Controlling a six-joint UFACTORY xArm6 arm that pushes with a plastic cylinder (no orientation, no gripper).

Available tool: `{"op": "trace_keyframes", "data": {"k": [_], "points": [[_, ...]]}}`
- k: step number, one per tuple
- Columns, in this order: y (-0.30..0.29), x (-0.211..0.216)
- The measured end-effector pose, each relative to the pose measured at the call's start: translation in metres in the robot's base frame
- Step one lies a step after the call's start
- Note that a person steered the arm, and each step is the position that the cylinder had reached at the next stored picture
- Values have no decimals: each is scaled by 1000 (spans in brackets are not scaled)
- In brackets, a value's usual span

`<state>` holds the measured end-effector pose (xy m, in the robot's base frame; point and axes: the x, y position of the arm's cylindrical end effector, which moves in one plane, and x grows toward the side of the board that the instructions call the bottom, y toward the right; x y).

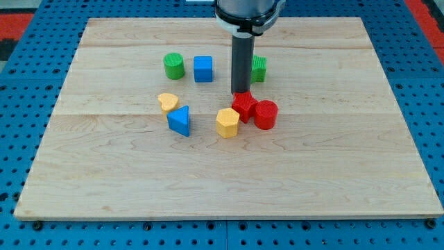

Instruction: Move your arm towards the bottom center of the board

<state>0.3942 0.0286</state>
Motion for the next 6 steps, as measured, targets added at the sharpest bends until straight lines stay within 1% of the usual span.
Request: {"op": "trace_keyframes", "data": {"k": [1, 3, 4, 5, 6], "points": [[-32, -7], [-70, -12], [-105, -9], [-166, -9], [-211, 23]]}}
